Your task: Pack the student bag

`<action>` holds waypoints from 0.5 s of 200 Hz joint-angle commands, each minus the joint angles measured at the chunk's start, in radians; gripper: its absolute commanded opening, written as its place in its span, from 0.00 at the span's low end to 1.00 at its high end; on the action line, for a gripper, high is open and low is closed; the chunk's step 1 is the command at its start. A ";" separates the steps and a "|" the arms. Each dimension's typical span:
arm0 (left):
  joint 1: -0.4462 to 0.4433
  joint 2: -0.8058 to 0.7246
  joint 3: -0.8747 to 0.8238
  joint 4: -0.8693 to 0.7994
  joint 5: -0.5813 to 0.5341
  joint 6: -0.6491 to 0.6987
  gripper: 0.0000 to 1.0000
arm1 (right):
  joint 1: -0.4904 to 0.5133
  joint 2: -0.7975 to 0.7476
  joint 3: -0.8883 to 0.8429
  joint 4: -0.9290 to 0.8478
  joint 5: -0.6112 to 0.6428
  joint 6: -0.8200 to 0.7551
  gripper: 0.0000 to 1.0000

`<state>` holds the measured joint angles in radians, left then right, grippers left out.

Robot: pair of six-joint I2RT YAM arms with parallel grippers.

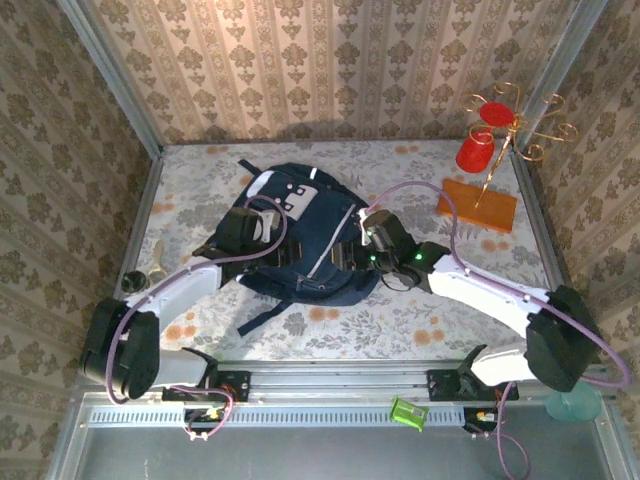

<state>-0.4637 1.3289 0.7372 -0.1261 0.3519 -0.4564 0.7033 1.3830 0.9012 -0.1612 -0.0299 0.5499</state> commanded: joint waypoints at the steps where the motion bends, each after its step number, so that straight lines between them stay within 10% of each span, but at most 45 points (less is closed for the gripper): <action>1: 0.000 0.028 0.050 -0.008 0.033 0.017 0.60 | -0.009 0.085 0.022 0.052 0.031 0.044 0.59; 100: -0.027 0.044 -0.063 0.103 0.062 -0.098 0.22 | -0.142 0.266 0.218 -0.057 0.036 -0.156 0.28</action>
<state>-0.4644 1.3746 0.7277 -0.0612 0.3847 -0.4805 0.5934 1.6100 1.0466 -0.1627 -0.0235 0.4889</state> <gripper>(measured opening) 0.255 0.284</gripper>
